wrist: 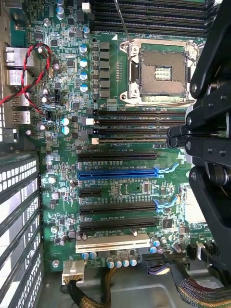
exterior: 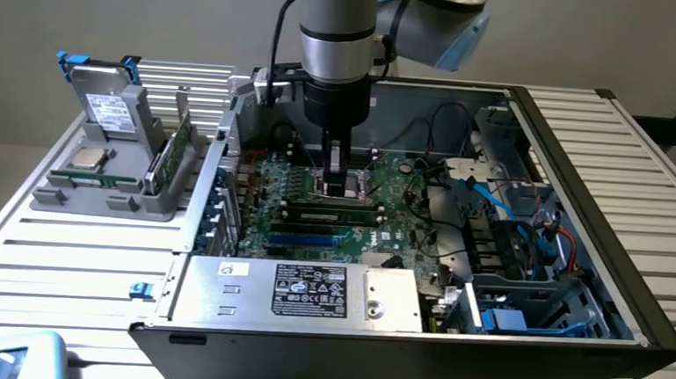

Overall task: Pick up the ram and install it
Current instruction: 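Press down the ram until it locks into place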

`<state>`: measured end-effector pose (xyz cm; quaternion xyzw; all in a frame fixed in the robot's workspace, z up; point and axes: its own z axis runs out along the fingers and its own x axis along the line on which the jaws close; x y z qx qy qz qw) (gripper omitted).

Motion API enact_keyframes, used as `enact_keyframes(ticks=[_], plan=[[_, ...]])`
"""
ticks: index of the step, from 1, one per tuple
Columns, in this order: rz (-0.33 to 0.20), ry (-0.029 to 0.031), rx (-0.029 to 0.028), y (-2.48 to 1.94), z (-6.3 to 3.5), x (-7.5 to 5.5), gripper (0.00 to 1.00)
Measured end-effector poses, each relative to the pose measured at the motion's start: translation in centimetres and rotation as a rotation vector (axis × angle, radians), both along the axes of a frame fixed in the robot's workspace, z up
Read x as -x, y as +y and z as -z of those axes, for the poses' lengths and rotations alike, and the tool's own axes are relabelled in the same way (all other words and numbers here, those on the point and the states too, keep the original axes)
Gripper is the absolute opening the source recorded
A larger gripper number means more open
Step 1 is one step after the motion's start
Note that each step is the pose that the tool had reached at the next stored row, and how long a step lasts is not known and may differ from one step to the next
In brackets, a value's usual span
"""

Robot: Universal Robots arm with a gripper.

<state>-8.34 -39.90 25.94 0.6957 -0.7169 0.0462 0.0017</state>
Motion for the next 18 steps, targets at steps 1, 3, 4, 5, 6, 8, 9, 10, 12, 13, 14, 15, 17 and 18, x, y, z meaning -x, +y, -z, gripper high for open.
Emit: enact_keyframes(ticks=[1,3,4,5,6,8,9,10,12,13,14,15,17,18], plan=[[0.0,0.0,0.0,0.0,0.0,0.0,0.11],[0.0,0.0,0.0,0.0,0.0,0.0,0.11],[0.0,0.0,0.0,0.0,0.0,0.0,0.11],[0.0,0.0,0.0,0.0,0.0,0.0,0.11],[0.0,0.0,0.0,0.0,0.0,0.0,0.11],[0.0,0.0,0.0,0.0,0.0,0.0,0.11],[0.0,0.0,-0.0001,0.0,0.0,0.0,0.11],[0.0,0.0,0.0,0.0,0.0,0.0,0.11],[0.0,0.0,0.0,0.0,0.0,0.0,0.11],[0.005,0.0001,0.0001,0.0,0.0,0.0,0.11],[0.019,0.0001,0.0001,0.0,0.0,0.0,0.11],[0.035,0.0001,0.0002,0.0,0.01,0.0,0.11],[0.069,0.0,0.0001,0.0,0.03,0.0,0.11],[0.086,0.0,0.0,0.0,0.04,0.0,0.11]])
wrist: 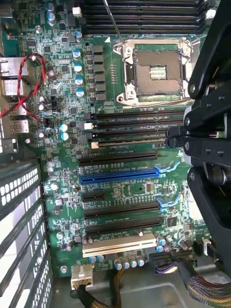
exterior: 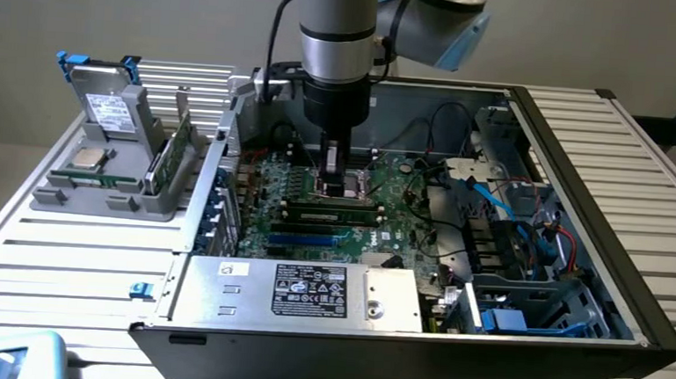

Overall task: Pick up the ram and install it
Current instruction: 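Press down the ram until it locks into place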

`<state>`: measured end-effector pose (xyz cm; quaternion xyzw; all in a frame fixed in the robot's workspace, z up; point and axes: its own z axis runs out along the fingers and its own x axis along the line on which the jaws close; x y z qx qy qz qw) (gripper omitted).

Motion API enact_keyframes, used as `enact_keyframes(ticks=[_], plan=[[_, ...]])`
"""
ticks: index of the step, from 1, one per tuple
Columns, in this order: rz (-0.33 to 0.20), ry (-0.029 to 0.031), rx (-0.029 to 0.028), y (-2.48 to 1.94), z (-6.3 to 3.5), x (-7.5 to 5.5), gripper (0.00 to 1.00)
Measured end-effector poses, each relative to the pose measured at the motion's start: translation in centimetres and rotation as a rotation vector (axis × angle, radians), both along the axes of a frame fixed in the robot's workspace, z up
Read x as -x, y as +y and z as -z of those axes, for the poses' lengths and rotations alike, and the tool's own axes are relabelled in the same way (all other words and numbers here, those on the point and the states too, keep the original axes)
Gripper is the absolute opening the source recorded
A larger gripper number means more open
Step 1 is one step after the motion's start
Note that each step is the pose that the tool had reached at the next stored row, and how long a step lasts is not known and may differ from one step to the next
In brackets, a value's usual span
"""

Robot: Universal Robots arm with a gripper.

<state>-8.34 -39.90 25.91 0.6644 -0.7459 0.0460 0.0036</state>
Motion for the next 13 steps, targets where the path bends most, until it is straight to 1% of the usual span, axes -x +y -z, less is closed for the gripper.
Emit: enact_keyframes(ticks=[13], plan=[[0.207,0.0,-0.0008,0.0,0.02,0.0,0.11]])
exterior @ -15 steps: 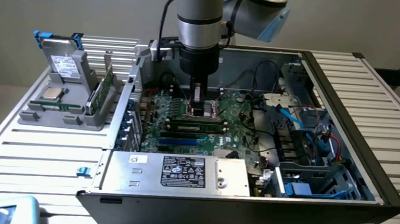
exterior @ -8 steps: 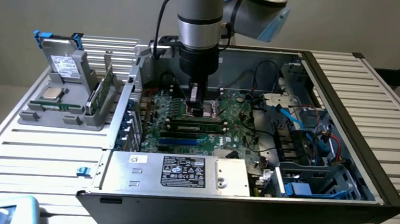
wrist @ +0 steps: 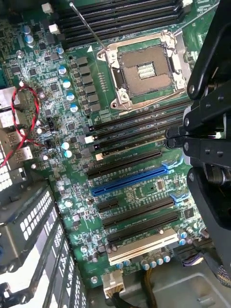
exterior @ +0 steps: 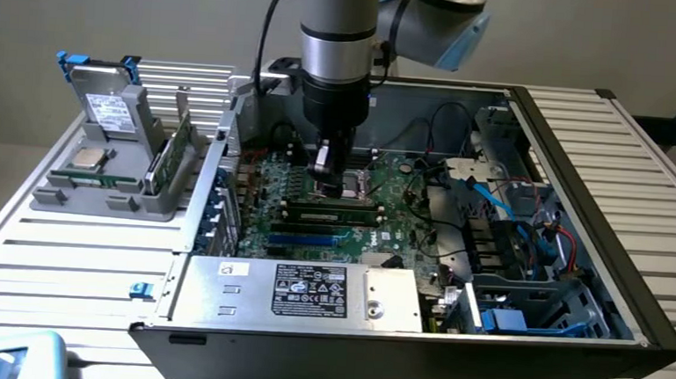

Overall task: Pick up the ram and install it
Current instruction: 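Press down the ram until it locks into place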

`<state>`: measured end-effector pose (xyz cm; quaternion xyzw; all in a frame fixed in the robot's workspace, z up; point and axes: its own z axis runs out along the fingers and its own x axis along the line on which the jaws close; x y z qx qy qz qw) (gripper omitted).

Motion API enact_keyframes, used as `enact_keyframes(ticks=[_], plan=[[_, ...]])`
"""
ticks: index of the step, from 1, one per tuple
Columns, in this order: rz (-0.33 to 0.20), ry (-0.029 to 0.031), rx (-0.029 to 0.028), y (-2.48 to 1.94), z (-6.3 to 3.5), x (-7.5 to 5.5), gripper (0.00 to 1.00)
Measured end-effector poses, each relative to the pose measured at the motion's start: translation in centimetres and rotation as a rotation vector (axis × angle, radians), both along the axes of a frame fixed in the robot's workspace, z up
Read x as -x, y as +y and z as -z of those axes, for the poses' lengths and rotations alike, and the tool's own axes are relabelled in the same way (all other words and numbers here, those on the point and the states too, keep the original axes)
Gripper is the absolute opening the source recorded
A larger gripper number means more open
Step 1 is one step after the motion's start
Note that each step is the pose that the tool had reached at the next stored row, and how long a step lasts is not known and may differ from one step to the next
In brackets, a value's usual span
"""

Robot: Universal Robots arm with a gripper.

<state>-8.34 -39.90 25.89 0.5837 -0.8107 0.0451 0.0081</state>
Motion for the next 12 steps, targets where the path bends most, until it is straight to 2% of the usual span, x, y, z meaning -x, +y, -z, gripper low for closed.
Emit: enact_keyframes(ticks=[6,8,12], plan=[[0.09,0.0001,-0.0017,0.0,0.0,0.0,0.11],[0.118,0.0001,-0.0042,0.0,0.01,0.0,0.11],[0.168,0.0005,-0.0126,0.0,0.02,0.0,0.11]])
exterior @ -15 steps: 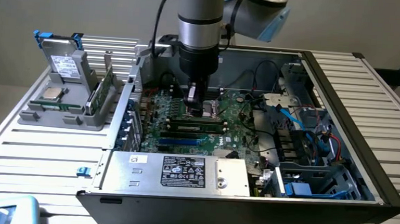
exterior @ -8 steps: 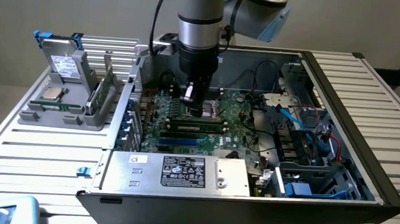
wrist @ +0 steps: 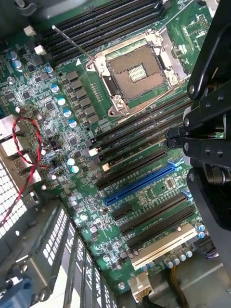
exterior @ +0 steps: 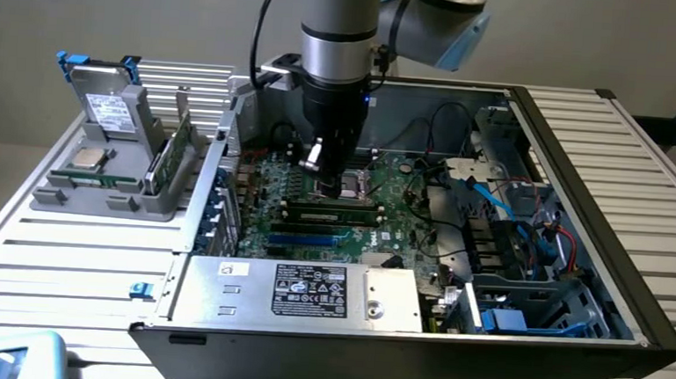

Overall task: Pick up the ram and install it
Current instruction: 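Press down the ram until it locks into place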

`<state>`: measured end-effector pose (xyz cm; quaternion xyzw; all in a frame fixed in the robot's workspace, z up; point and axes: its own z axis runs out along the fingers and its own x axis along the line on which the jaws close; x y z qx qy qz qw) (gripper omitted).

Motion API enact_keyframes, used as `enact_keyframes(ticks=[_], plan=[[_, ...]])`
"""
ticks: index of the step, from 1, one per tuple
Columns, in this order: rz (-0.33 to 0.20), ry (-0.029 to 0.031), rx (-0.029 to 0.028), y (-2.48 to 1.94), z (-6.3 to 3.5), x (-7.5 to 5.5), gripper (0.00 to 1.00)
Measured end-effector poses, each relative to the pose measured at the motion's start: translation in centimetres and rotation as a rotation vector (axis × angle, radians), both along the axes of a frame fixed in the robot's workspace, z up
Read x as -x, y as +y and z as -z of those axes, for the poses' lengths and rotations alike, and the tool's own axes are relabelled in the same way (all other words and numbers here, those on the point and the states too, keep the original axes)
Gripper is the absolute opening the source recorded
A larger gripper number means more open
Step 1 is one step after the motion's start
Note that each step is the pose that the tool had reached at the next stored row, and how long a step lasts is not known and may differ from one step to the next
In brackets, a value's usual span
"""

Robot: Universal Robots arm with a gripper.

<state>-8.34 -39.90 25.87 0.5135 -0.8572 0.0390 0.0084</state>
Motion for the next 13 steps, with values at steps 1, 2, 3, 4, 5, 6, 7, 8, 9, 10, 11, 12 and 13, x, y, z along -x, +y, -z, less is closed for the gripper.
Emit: enact_keyframes(ticks=[1,2,3,4,5,6,7,8,9,10,11,12,13], plan=[[0.014,0.0,-0.0022,0.0,0.0,0.0,0.11],[0.028,0.0,-0.0037,0.0,0.01,0.0,0.11],[0.041,0.0,-0.005,0.0,0.0,0.0,0.11],[0.055,0.0,-0.0061,0.0,0.0,0.0,0.11],[0.069,0.0,-0.0072,0.0,0.01,0.0,0.11],[0.084,-0.0001,-0.0081,0.0,0.01,0.0,0.11],[0.099,-0.0001,-0.0086,0.0,0.01,0.0,0.11],[0.114,0.0,-0.0088,0.0,0.0,0.0,0.11],[0.13,-0.0001,-0.009,-0.01,0.0,0.01,0.11],[0.145,-0.0002,-0.0092,-0.01,0.0,0.01,0.11],[0.16,-0.0003,-0.0095,0.0,0.01,0.0,0.11],[0.175,-0.0003,-0.0097,0.0,0.01,0.0,0.11],[0.192,-0.0004,-0.01,0.0,0.01,0.0,0.11]])
